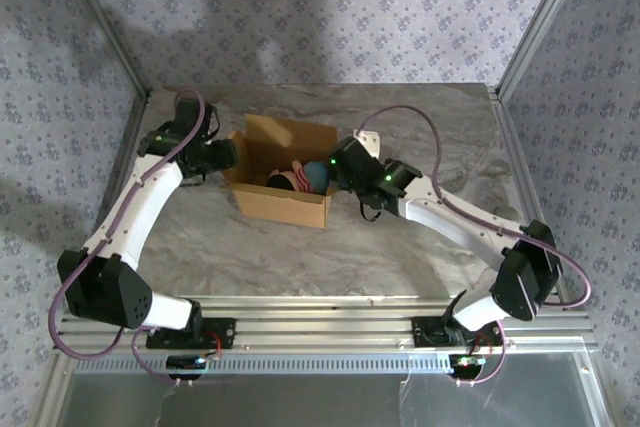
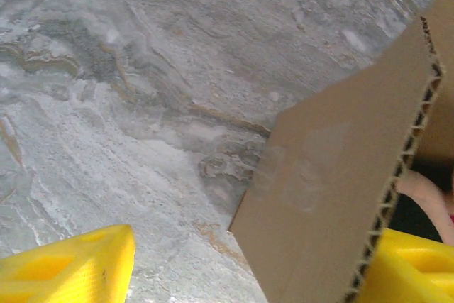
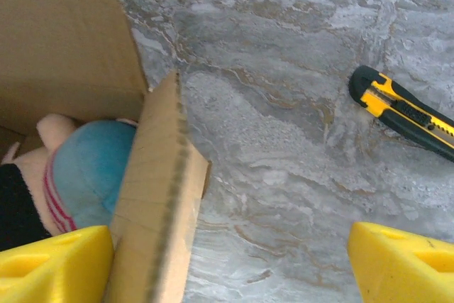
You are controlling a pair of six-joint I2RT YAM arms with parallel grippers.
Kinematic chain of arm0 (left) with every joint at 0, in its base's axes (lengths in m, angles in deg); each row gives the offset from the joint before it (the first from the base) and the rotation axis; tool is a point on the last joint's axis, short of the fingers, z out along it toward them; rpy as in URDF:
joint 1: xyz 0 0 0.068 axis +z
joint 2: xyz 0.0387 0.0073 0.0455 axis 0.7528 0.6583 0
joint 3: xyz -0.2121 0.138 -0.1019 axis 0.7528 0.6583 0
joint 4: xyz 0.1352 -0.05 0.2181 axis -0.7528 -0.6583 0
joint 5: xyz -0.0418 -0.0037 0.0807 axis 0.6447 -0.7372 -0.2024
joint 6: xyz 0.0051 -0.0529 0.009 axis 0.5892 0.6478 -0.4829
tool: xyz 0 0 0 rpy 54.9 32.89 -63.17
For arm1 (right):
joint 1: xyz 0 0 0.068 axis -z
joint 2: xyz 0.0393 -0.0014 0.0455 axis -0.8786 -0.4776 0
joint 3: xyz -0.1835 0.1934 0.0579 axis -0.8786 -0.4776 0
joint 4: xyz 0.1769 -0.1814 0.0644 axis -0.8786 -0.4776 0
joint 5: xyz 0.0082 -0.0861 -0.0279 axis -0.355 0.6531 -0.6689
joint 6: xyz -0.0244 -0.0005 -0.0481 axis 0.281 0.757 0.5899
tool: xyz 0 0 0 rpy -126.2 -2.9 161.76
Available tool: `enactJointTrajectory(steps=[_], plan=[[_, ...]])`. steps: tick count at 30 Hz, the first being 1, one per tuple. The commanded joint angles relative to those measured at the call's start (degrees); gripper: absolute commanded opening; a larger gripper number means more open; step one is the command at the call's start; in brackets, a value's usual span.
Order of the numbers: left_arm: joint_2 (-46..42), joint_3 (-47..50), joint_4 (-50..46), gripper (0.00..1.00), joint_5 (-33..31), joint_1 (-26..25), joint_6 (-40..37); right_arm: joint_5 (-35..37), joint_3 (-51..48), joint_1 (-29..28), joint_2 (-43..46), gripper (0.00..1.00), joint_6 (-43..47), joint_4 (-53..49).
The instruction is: Unpack the express box
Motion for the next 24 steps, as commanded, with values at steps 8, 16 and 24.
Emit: enactJointTrajectory(steps=[8, 16, 24], plan=[[0.1, 5.1, 2.8, 0.74, 5.0, 6.3, 2.1, -4.2, -7.2, 2.7, 2.4, 0.84, -2.0, 4.0], [1.4, 9.0, 6.0, 0.74, 11.3, 7.0, 4.5, -5.0, -7.0, 3.0, -1.2, 0.84, -1.1, 7.2], [1.8, 11.3, 8.7, 0.73, 13.9, 6.9, 6.0, -6.3, -4.2, 5.4, -4.7, 0.84, 2.0, 9.2]])
